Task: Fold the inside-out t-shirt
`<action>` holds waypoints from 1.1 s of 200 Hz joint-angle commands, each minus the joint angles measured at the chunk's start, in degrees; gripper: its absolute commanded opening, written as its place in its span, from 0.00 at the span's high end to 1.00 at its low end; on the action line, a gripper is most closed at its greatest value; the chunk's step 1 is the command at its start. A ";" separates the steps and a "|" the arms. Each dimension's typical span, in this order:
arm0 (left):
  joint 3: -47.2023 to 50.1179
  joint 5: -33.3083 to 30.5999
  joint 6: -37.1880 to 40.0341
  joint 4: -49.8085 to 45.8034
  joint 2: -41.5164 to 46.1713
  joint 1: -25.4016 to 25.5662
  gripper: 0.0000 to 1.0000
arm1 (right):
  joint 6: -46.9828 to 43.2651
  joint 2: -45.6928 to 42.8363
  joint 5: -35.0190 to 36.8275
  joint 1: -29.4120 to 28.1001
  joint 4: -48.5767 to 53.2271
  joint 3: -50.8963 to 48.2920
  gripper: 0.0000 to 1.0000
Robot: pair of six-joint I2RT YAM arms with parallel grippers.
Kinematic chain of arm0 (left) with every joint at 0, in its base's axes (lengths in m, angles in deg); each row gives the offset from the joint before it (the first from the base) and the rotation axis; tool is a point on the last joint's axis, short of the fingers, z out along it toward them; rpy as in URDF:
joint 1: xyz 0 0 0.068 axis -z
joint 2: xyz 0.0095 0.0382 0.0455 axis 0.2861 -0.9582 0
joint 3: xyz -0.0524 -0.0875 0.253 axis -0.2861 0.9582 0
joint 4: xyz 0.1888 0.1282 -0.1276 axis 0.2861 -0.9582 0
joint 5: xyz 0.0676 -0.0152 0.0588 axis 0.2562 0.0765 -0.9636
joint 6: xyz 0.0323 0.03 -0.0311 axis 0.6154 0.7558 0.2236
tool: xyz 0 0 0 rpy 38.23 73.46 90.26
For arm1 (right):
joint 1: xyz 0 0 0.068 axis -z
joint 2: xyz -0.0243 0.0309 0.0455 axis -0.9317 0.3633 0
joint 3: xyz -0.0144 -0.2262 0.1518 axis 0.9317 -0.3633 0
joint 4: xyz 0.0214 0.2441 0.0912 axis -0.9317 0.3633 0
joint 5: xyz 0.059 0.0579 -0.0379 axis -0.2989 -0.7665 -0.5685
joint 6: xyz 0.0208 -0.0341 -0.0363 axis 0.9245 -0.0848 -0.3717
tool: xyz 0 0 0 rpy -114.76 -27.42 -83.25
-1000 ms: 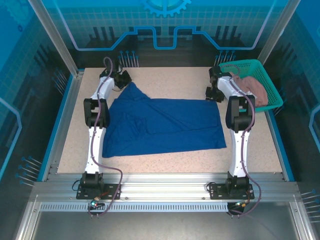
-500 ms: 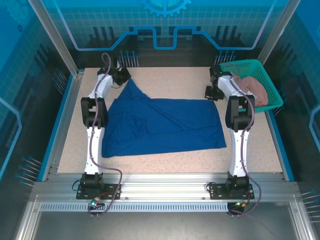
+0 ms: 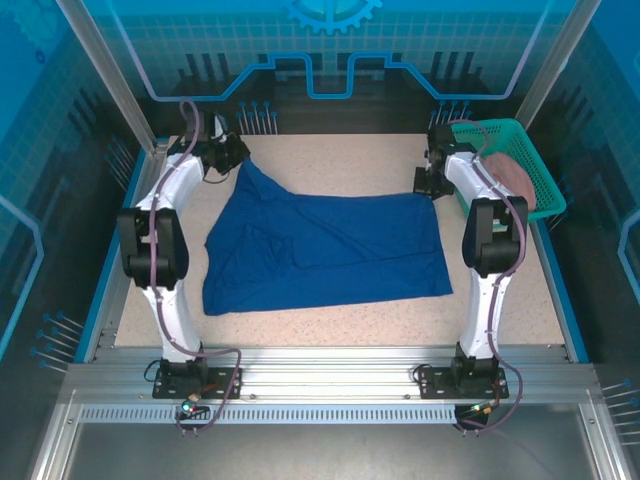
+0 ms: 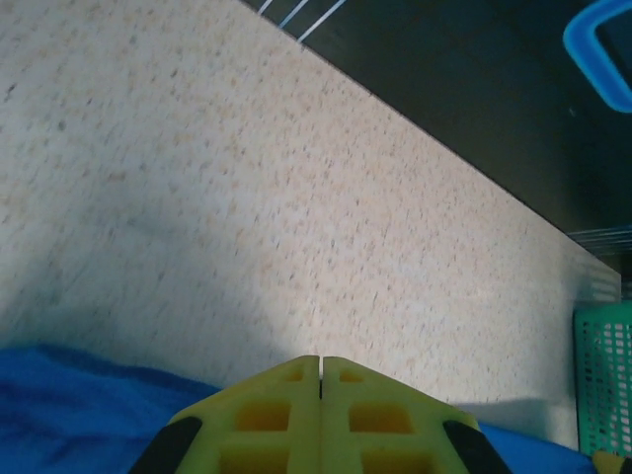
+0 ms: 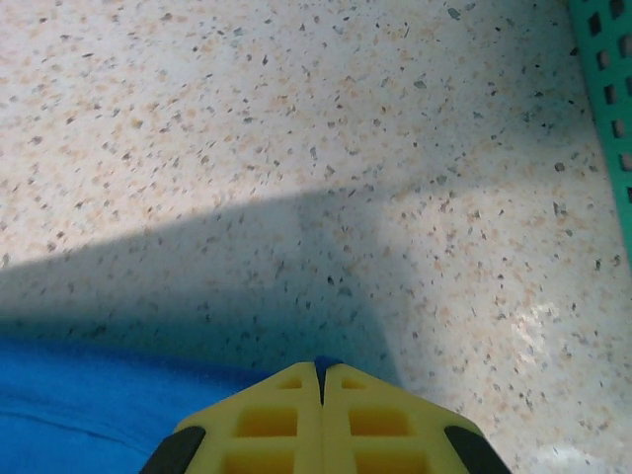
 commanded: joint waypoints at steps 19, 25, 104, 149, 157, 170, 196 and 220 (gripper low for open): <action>16.49 1.87 -1.08 5.75 13.20 -0.38 1.00 | -3.36 -6.47 -1.19 1.19 -3.22 -7.09 0.94; 18.59 2.27 -1.72 6.44 14.92 -0.37 1.00 | -3.57 -7.13 -1.20 1.25 -3.66 -8.11 0.94; 34.44 6.50 -7.88 7.56 30.62 -0.37 1.00 | -5.98 -11.87 -1.72 2.20 -4.67 -13.72 0.94; 38.55 8.04 -7.83 3.71 36.63 -0.28 1.00 | -6.93 -13.77 -2.43 2.01 -4.10 -15.71 0.94; 39.08 8.52 -7.92 3.17 37.41 -0.28 1.00 | -6.98 -13.94 -2.44 1.90 -3.96 -16.05 0.94; 39.59 8.94 -7.70 1.68 38.81 -0.28 1.00 | -7.21 -13.99 -2.13 1.79 -3.41 -16.33 0.94; 40.56 8.55 -6.62 -1.20 41.68 -0.28 1.00 | -7.73 -14.33 0.14 1.41 -2.43 -17.01 0.94; 41.10 8.80 -6.62 -2.85 43.39 -0.27 1.00 | -8.00 -14.81 1.33 1.04 -2.07 -17.83 0.93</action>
